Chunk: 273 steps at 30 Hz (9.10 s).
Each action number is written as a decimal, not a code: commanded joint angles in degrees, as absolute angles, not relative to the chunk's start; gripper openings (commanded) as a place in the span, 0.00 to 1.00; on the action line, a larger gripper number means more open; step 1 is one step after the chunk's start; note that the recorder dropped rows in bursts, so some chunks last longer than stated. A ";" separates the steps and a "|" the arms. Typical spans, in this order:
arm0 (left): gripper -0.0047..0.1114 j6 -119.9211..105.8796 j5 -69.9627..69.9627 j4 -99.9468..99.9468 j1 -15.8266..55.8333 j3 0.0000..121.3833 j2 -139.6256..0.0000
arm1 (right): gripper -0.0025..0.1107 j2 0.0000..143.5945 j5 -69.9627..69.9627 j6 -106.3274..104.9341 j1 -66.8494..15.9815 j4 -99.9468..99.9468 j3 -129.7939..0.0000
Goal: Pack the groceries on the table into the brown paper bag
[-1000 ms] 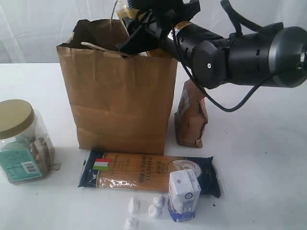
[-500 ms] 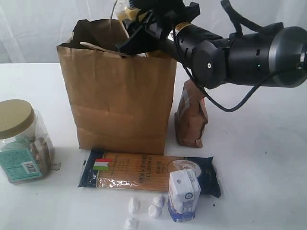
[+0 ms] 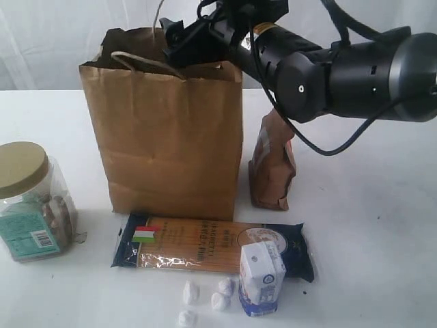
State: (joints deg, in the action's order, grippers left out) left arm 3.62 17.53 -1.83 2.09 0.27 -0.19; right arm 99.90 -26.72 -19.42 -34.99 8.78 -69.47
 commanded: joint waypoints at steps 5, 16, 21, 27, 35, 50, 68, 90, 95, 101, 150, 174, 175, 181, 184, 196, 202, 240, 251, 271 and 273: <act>0.04 3.56 17.55 -2.15 2.60 0.00 0.00 | 0.85 99.48 -27.33 -19.10 -34.77 8.19 -69.88; 0.04 3.56 17.55 -2.15 2.60 0.00 0.00 | 0.85 94.90 -27.08 -19.10 -34.77 7.94 -69.88; 0.04 3.56 17.55 -2.15 2.60 0.00 0.00 | 0.85 91.14 -25.39 -19.10 -34.77 7.94 -69.19; 0.04 3.56 17.55 -2.15 2.60 0.00 0.00 | 0.85 85.03 -21.89 -19.21 -34.77 5.92 -65.07; 0.04 3.56 17.55 -2.15 2.60 0.00 0.00 | 0.85 75.17 -19.92 -19.21 -34.77 4.63 -55.68; 0.04 3.56 17.55 -2.15 2.60 0.00 0.00 | 0.68 54.19 -19.68 -19.21 -34.62 7.78 -29.51; 0.04 3.56 17.55 -2.15 2.60 0.00 0.00 | 0.02 34.56 -43.55 -72.18 -28.82 58.67 -16.64; 0.04 3.56 17.55 -2.15 2.60 0.00 0.00 | 0.02 33.48 -16.79 -74.31 -28.82 58.13 -16.64; 0.04 3.56 17.55 -2.15 2.60 0.00 0.00 | 0.02 36.87 -19.00 -78.23 -28.65 59.55 -16.64; 0.04 3.56 17.55 -2.15 2.60 0.00 0.00 | 0.02 44.43 -32.15 -71.90 -28.36 71.26 -16.27; 0.04 3.56 17.55 -2.15 2.60 0.00 0.00 | 0.02 9.28 -7.20 -12.44 4.28 -1.11 0.00; 0.04 3.94 10.95 -6.15 2.60 0.00 0.00 | 0.02 9.16 3.55 1.35 4.63 -12.46 0.00; 0.04 3.94 -1.76 -8.98 2.60 0.00 0.00 | 0.02 9.16 3.55 1.35 4.63 -12.46 0.00; 0.04 0.43 -17.74 -11.33 2.49 2.01 0.00 | 0.02 9.16 3.70 1.35 4.63 -12.46 0.00; 0.04 0.42 -9.18 -15.09 2.49 5.18 -1.10 | 0.02 9.16 3.70 1.35 4.63 -12.46 0.00; 0.04 8.20 5.49 -16.56 2.49 34.29 -37.57 | 0.02 9.16 3.70 1.35 4.63 -12.46 0.00; 0.04 3.81 16.87 -18.22 2.49 37.08 -50.36 | 0.02 9.16 3.70 1.35 4.63 -12.46 0.00; 0.04 25.55 -36.91 8.59 11.56 13.73 -71.78 | 0.02 9.16 3.86 1.35 4.63 -12.46 0.00; 0.04 12.37 -40.19 0.00 11.56 18.08 -76.19 | 0.02 9.16 3.86 1.35 4.63 -12.46 0.00; 0.67 11.96 -45.30 3.44 11.56 9.27 -73.78 | 0.02 9.16 3.86 1.35 4.63 -12.46 0.00; 0.95 12.21 -45.45 3.54 11.56 9.27 -73.78 | 0.02 9.16 3.86 1.35 4.63 -12.46 0.00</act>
